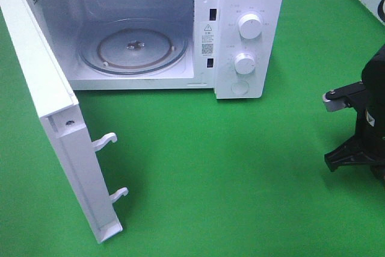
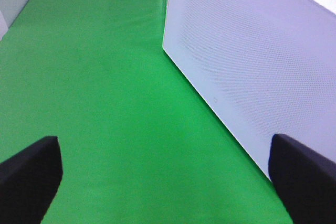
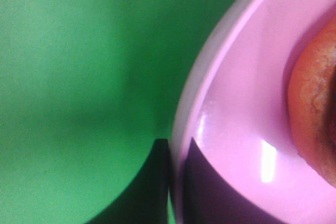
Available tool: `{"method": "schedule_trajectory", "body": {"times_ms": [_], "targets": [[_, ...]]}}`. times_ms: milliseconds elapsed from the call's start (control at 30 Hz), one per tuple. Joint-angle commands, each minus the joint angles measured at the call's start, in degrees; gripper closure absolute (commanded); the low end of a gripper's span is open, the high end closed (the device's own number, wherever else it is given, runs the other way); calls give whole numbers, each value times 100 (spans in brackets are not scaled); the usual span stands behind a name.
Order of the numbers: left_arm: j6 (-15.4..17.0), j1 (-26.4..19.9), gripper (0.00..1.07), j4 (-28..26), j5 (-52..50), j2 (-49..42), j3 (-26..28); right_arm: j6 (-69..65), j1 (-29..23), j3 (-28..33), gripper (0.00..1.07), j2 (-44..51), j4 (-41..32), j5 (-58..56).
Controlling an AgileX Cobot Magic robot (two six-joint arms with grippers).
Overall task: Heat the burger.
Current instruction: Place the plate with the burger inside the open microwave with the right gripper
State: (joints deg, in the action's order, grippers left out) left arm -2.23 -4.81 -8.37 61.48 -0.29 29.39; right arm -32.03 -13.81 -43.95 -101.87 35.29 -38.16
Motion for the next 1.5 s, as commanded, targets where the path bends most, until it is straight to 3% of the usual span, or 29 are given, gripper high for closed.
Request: {"method": "schedule_trajectory", "body": {"times_ms": [33,800,1500], "targets": [[-6,-11,7,-6,-40,-92,6,-183,-258,11,107,212,418,-453],[-6,-11,7,-6,-40,-92,6,-573,-1346,911,107,1610,470,-859],[-6,-11,7,-6,-40,-92,6,-825,-3019,1146,107,2149,315,-1404]]}}
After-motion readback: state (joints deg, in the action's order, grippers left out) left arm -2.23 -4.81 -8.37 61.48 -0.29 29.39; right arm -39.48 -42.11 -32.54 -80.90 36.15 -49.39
